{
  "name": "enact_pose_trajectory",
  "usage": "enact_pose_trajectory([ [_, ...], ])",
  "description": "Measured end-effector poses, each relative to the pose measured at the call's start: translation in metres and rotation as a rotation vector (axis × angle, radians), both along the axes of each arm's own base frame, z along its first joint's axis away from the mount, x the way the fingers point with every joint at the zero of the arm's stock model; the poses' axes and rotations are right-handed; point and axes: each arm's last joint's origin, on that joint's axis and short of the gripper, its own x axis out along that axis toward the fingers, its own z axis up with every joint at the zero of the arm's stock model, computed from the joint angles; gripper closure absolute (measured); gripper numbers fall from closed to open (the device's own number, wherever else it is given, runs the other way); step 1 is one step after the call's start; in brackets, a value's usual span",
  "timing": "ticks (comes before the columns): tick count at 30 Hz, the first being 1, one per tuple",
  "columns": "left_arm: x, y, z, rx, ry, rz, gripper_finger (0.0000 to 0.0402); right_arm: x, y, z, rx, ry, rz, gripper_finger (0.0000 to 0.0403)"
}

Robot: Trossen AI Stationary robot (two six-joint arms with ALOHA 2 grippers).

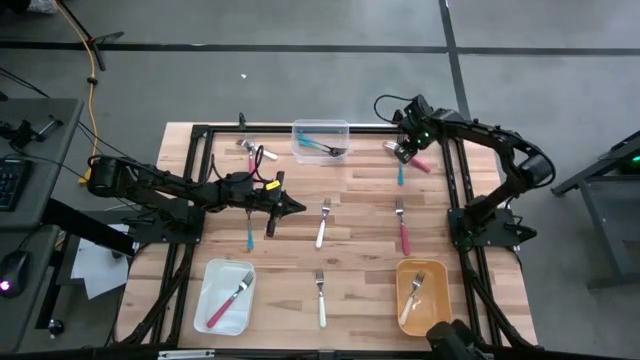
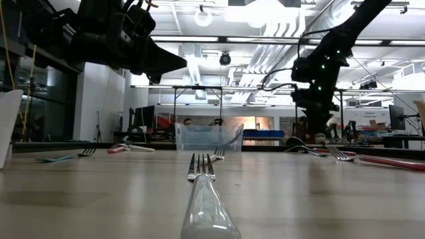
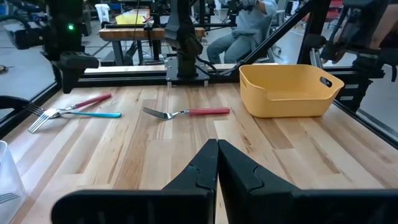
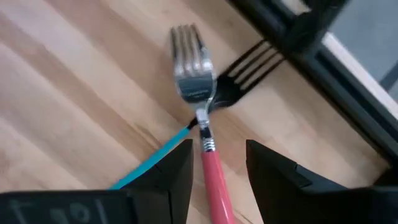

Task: Sort silverware by color (type)
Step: Put the red fork into the white bin

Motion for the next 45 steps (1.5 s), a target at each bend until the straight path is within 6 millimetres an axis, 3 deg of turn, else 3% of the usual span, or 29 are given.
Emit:
enact_pose_trajectory([
  [8, 0.000, 0.000, 0.000, 0.000, 0.002, -0.001, 0.0399, 0.006, -0.009, -0.026, 0.108, 0.105, 0.082, 0.0261],
  [14, 0.000, 0.000, 0.000, 0.000, 0.003, -0.001, 0.0399, 0.006, -0.012, -0.036, 0.127, 0.130, 0.084, 0.0261],
  [36, 0.000, 0.000, 0.000, 0.000, 0.003, -0.001, 0.0399, 0.006, -0.014, -0.037, 0.124, 0.121, 0.123, 0.0261],
  [45, 0.000, 0.000, 0.000, -0.001, 0.003, -0.001, 0.0399, 0.009, -0.016, -0.046, 0.105, 0.159, 0.124, 0.0263],
])
